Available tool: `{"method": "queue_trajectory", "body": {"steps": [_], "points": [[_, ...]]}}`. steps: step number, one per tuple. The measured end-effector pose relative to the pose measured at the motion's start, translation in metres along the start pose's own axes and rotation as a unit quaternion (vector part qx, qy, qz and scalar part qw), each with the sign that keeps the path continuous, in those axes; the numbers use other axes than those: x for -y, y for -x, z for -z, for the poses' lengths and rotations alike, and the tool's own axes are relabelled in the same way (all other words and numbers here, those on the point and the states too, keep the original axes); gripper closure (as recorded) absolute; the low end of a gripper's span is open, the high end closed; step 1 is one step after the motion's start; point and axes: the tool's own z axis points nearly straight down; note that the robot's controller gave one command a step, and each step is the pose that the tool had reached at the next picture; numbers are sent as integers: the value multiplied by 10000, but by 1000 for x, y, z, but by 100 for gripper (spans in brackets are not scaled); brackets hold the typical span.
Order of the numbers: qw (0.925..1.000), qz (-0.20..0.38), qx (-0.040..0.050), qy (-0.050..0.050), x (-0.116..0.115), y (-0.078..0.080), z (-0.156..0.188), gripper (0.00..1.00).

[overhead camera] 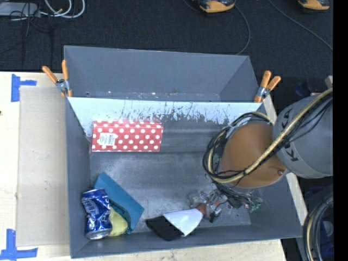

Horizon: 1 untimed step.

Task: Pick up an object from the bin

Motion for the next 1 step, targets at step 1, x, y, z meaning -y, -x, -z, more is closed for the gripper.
{"method": "queue_trajectory", "body": {"steps": [1], "points": [[10000, -4, -1, 1, 0, 0, 0, 100]]}}
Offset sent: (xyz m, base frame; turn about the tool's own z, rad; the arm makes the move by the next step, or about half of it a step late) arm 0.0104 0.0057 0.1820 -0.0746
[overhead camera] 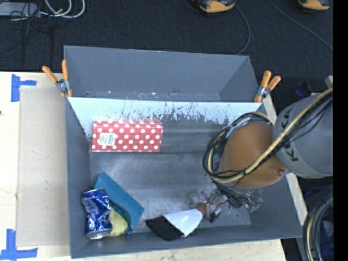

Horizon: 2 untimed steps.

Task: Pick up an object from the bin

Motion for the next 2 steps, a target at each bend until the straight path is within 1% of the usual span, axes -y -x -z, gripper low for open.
{"method": "queue_trajectory", "body": {"steps": [1, 2], "points": [[9999, 115, -19, 18, -1, 3, 56, 100], [10000, 40, 42, -27, 3, 16, 68, 100]]}}
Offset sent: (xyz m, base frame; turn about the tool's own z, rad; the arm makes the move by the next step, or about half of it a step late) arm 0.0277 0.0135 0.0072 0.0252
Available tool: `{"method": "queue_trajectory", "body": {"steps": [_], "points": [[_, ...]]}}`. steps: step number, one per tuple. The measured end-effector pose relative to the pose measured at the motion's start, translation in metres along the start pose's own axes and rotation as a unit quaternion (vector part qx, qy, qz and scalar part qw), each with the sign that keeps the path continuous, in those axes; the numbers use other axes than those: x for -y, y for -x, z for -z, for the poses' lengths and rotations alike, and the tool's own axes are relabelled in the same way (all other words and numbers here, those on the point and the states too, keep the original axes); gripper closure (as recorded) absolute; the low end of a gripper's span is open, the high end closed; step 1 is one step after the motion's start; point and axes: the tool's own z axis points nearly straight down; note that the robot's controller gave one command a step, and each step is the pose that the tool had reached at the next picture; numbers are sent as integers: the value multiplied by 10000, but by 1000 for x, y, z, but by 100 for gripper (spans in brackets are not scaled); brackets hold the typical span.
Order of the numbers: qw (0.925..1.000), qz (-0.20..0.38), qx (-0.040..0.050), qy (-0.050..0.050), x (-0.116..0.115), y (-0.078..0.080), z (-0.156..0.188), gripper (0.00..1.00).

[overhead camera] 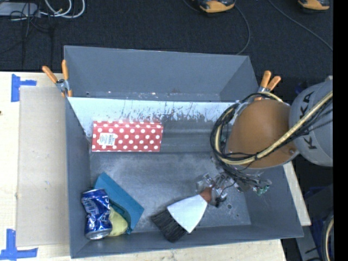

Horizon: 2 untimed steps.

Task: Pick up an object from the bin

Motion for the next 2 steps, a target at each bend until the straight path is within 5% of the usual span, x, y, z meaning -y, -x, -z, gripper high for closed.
{"method": "queue_trajectory", "body": {"steps": [1, 2], "points": [[9999, -30, -101, 74, -10, 9, 19, 100], [10000, -67, -37, 31, -9, 13, 97, 100]]}}
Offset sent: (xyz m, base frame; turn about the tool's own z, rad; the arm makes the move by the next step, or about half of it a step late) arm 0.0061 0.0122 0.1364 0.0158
